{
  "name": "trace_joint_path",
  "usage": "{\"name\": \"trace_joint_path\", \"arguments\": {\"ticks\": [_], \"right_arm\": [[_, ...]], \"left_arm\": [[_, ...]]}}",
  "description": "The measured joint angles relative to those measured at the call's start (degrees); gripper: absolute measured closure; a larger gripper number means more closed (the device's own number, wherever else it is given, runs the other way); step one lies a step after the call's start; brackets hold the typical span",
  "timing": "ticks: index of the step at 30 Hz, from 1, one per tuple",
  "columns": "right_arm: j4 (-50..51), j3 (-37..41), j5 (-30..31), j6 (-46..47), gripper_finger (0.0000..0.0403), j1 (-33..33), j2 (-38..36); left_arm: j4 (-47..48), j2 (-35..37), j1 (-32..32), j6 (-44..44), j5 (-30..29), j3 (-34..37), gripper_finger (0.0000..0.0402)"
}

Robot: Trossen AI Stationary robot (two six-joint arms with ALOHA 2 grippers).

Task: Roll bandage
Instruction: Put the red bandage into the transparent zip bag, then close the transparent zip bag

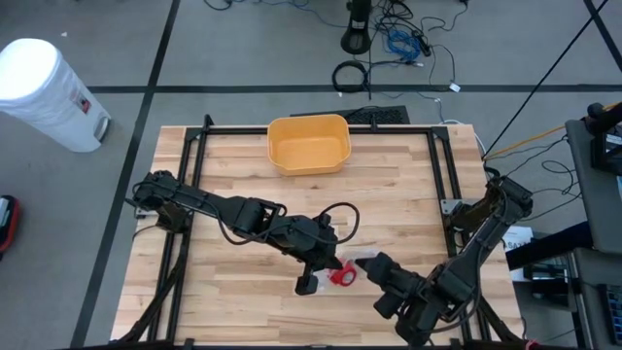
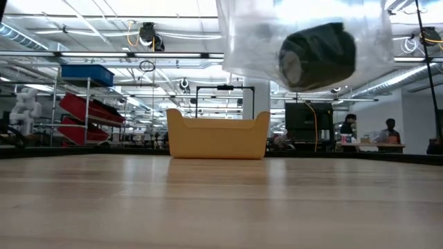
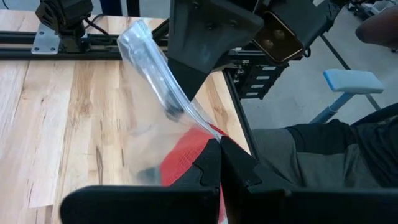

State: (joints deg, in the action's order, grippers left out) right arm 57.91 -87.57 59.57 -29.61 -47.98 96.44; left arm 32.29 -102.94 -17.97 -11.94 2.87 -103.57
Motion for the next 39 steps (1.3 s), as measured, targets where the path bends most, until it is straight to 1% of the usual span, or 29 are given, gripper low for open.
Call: {"name": "trace_joint_path", "arguments": {"ticks": [4, 7, 9, 10, 15, 18, 22, 28, 33, 39], "right_arm": [[0.0, 0.0, 0.0, -0.2, 0.0296, 0.4, 0.0], [0.0, 0.0, -0.3, 0.1, 0.0344, 0.8, 0.0], [0.0, 0.0, -2.3, 0.4, 0.0382, 1.1, 0.0], [-0.1, 0.0, -3.4, 0.8, 0.0392, 1.1, 0.0], [-0.8, 0.0, -10.9, 2.5, 0.0401, 0.7, 0.0], [-0.8, -1.5, -13.6, 5.0, 0.0402, -0.2, 0.0], [-0.7, -6.3, -15.8, 7.7, 0.0402, -1.3, -0.1], [2.0, -16.2, -25.0, 13.5, 0.0403, -0.4, -0.1], [7.7, -22.3, -25.4, 18.1, 0.0403, 1.1, -0.2], [8.6, -23.3, -25.5, 19.9, 0.0403, 1.9, -0.2]], "left_arm": [[0.0, 0.0, 0.0, 0.0, 0.0, 0.0, 0.0401], [0.0, 0.0, 0.0, 0.1, 0.0, 0.0, 0.0401], [0.0, 0.0, 0.0, 0.2, 0.0, 0.0, 0.0401], [0.0, 0.0, 0.0, 0.2, 0.0, 0.0, 0.0401], [0.0, 0.0, 0.0, 0.2, -0.7, 0.0, 0.0401], [0.3, 0.0, 0.1, 0.3, -2.0, 0.0, 0.0401], [0.2, 0.0, 0.4, 0.4, -2.3, 0.0, 0.0401], [-2.8, 0.0, 0.2, 0.7, -1.8, 0.0, 0.0401], [-3.9, 0.0, -0.6, 1.1, -1.4, 0.0, 0.0401], [-2.8, 0.0, -1.6, 2.5, -1.6, 0.0, 0.0401]]}}
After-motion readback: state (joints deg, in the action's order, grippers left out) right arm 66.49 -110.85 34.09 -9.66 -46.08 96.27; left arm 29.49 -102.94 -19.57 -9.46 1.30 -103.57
